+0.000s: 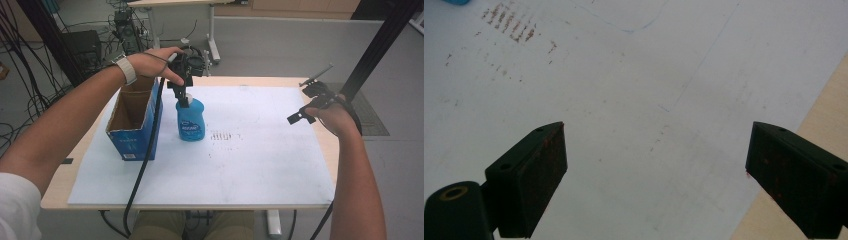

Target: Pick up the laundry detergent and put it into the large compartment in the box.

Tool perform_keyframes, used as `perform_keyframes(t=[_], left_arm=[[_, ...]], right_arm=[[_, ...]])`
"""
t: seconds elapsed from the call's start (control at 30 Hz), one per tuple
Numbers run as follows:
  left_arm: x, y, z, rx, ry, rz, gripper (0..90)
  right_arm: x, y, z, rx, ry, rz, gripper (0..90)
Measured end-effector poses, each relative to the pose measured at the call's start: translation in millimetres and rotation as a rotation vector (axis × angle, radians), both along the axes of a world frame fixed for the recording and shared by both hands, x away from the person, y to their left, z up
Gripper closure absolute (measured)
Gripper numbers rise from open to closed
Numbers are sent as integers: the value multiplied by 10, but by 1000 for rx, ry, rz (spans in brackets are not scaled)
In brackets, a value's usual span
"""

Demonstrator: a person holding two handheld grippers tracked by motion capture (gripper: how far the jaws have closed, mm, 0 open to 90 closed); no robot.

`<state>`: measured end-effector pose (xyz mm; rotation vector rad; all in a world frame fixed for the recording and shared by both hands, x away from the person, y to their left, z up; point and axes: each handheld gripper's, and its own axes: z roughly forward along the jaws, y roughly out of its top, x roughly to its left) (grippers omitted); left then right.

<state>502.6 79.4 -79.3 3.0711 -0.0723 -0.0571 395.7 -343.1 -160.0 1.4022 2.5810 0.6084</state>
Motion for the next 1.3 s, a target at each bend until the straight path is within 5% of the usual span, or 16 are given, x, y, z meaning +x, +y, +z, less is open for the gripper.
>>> perform_keyframes(t=[1.3], left_arm=[[83,-21,-166,10,-10,-3,60]], right_arm=[[-5,43,31,-8,-3,6,96]])
